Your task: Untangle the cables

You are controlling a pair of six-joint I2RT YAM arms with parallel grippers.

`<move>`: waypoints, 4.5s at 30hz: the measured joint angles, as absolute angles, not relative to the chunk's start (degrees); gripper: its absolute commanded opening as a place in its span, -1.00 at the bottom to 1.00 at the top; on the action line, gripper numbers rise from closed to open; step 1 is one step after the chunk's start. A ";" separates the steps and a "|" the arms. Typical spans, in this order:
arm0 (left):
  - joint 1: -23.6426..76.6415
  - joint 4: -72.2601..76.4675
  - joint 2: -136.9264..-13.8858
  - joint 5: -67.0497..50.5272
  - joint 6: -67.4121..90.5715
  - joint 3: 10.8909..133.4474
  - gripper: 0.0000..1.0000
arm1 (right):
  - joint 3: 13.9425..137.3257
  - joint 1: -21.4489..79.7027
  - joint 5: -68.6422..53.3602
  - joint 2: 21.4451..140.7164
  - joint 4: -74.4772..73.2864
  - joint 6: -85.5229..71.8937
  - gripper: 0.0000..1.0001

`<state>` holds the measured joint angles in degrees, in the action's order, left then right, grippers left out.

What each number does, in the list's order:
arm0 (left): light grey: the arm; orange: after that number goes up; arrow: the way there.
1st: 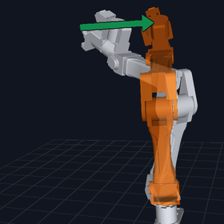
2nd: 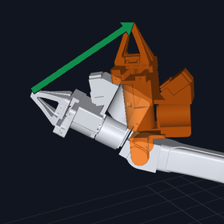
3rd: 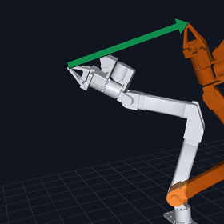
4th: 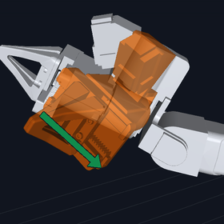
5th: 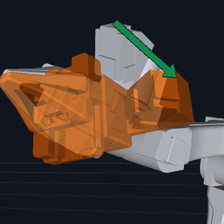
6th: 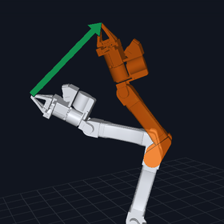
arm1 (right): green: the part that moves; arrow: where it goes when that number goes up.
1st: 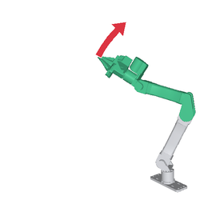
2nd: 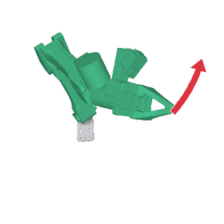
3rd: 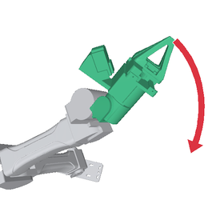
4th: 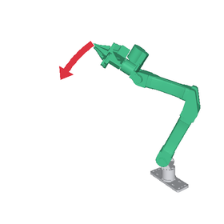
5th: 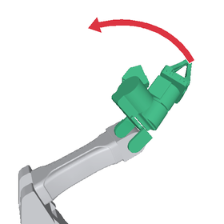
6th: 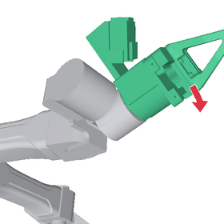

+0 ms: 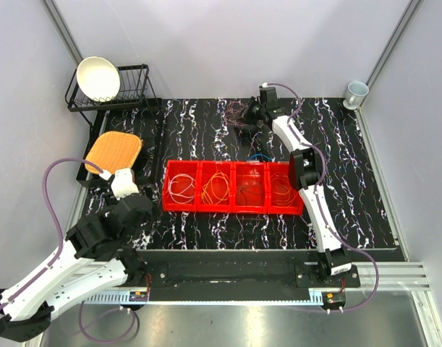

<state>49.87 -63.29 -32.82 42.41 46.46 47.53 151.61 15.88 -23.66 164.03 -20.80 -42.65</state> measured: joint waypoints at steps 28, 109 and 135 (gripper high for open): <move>49.12 -63.31 -33.21 42.13 46.46 47.53 0.61 | 151.98 18.17 -35.73 122.98 -13.63 -49.65 -1.00; 48.66 -63.29 -32.21 40.69 46.48 47.53 0.61 | 101.27 45.80 -31.42 118.15 -16.73 -49.69 0.04; 48.66 -61.10 -33.50 41.12 45.45 47.44 0.55 | 82.96 39.35 -14.48 94.41 -31.18 -35.70 0.99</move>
